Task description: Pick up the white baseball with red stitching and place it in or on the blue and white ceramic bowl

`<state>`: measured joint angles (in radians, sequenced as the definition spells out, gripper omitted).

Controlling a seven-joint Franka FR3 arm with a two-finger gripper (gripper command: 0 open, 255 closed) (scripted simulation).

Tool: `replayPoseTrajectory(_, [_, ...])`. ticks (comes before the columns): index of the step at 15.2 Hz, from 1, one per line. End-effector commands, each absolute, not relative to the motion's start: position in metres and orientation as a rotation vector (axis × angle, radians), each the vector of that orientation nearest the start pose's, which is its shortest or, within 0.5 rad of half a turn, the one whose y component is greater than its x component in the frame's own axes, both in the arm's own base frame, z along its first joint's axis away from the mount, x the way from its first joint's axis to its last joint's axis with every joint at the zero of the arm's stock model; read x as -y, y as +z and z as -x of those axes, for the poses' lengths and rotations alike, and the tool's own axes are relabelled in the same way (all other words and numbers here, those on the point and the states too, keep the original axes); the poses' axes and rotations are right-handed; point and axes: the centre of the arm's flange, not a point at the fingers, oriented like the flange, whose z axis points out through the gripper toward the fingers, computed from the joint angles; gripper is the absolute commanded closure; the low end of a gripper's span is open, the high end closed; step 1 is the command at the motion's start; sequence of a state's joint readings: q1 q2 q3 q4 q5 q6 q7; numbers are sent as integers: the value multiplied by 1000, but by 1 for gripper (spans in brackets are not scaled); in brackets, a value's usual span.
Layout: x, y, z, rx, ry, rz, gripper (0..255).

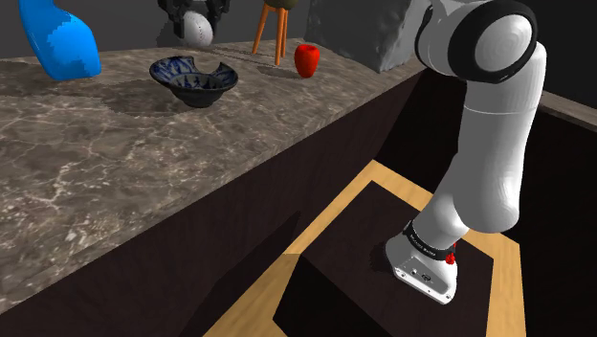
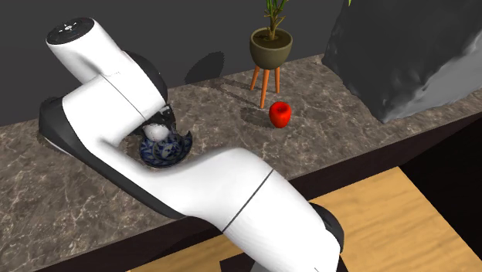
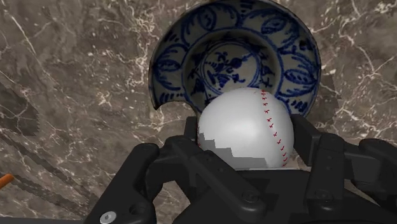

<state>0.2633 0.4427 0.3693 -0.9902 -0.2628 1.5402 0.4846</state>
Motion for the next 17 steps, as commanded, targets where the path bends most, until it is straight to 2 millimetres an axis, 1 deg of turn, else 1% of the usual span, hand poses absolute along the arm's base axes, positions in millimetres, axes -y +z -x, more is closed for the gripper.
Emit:
replayPoseTrajectory(1, [-315,623,-595,124,-265,3152,255])
replayPoseTrajectory(8, [-315,588,-595,124,-265,3152,255])
replayPoseTrajectory(16, [-315,588,-595,124,-265,3152,255])
replayPoseTrajectory(17, [-315,588,-595,124,-265,3152,0])
